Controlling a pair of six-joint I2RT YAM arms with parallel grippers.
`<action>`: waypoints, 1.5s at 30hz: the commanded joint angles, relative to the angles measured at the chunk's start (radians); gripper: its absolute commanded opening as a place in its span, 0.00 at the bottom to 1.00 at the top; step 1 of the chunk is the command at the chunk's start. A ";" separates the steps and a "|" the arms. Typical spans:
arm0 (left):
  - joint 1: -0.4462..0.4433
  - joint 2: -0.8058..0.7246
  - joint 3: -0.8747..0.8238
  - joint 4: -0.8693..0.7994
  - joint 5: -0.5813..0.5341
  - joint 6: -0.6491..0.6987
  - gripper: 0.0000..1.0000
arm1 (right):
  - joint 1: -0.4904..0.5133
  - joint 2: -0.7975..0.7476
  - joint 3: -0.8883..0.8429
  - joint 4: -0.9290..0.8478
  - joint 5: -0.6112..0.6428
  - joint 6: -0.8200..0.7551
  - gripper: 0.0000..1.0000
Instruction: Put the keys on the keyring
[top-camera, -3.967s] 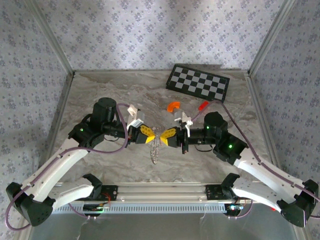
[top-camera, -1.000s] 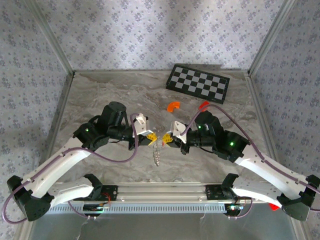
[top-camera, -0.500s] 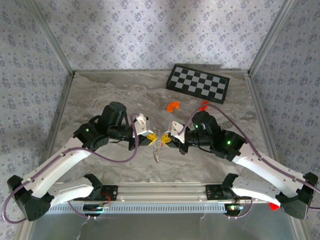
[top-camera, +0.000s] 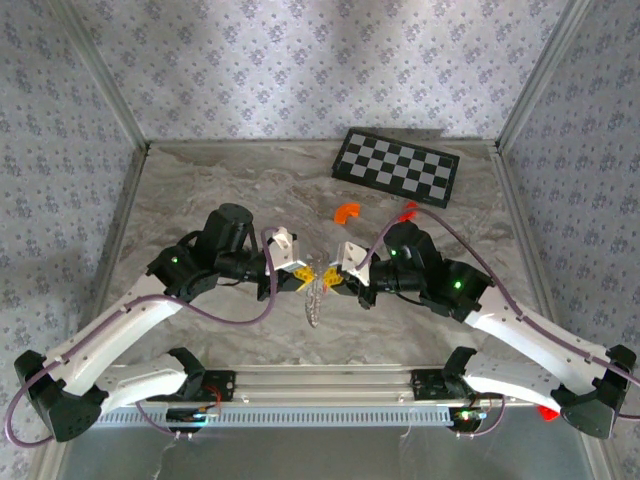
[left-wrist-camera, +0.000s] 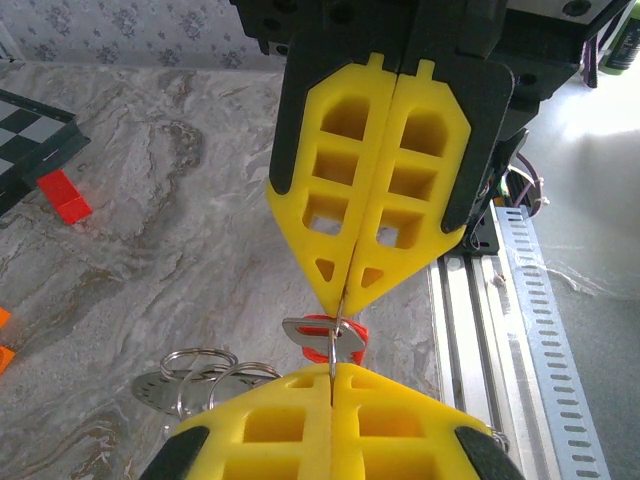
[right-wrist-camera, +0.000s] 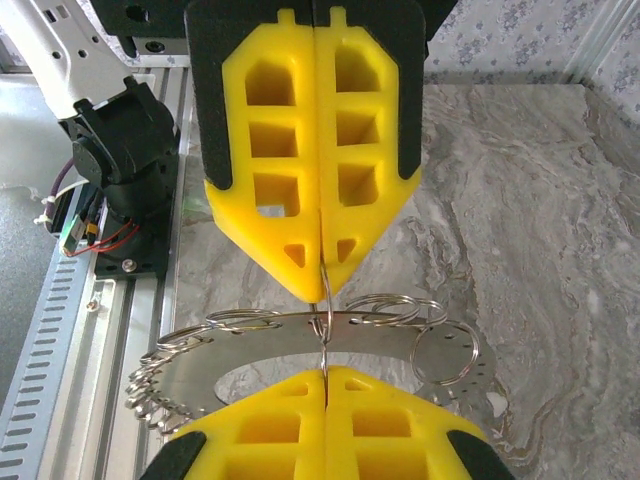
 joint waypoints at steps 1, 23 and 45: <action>-0.008 0.003 0.006 0.013 0.030 0.006 0.00 | -0.009 0.004 0.011 0.025 -0.014 0.019 0.00; -0.008 0.028 0.014 0.004 0.032 0.013 0.00 | -0.038 0.020 0.011 0.050 -0.076 0.047 0.00; -0.007 0.045 0.021 0.005 0.044 0.008 0.00 | -0.044 0.032 0.009 0.065 -0.103 0.054 0.00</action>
